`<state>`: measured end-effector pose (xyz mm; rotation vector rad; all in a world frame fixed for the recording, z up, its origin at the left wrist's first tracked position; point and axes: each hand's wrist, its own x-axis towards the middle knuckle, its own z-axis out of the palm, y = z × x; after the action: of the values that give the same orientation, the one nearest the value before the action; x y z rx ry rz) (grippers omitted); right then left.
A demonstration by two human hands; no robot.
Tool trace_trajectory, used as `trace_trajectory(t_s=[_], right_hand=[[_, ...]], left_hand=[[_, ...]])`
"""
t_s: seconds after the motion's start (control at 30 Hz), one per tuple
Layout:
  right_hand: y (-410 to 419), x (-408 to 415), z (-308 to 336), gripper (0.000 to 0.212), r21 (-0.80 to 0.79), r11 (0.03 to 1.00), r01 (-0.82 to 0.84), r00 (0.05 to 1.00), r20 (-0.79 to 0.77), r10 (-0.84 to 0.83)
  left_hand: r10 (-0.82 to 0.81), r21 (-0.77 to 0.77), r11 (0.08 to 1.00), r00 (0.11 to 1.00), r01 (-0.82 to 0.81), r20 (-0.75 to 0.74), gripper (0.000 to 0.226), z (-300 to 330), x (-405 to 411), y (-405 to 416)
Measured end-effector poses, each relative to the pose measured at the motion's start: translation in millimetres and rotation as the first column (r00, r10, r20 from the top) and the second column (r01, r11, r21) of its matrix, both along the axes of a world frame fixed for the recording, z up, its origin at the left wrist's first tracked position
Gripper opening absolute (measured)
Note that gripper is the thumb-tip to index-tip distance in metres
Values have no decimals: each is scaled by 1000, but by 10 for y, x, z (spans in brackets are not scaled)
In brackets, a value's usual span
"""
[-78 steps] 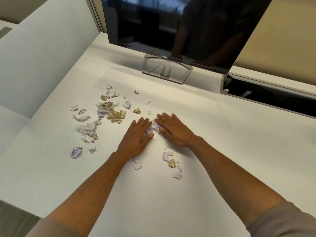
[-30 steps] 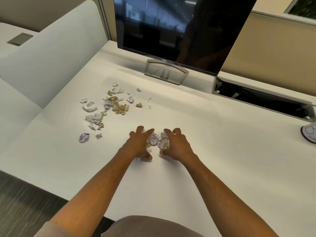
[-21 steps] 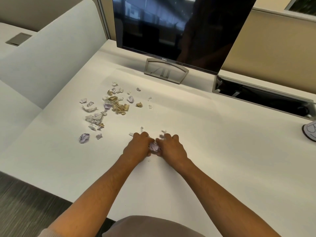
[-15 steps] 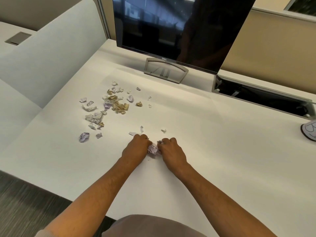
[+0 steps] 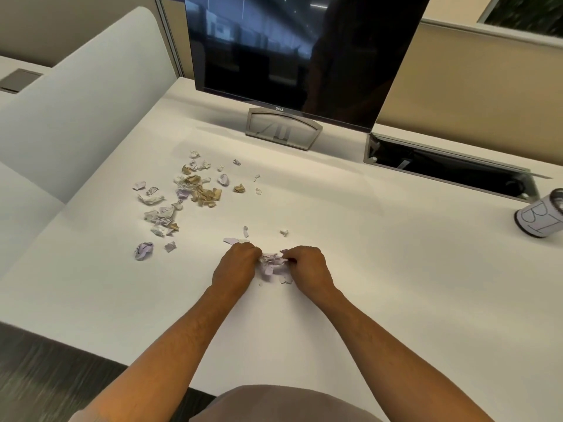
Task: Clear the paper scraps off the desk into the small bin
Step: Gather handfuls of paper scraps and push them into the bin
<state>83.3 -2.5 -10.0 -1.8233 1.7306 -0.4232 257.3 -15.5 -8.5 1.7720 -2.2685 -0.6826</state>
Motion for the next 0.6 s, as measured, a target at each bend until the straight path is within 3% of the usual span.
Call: trace_trajectory(t_s=[0.17,0.3,0.6], right_hand=[[66,-231,185,16,75,967,244,927,274,-255],[110,-500,231,9,238,894,380,769,456,-448],[326,-1255,336,4,282,842,461,528,675,-515]], left_hand=[[195,89,980,961,-181,-196,22,36,-88,-49],[269,125,963,888,-239,-373,21,183,-283,-75],[265,230,958,825,-169,-499,15,386,-969,-95]])
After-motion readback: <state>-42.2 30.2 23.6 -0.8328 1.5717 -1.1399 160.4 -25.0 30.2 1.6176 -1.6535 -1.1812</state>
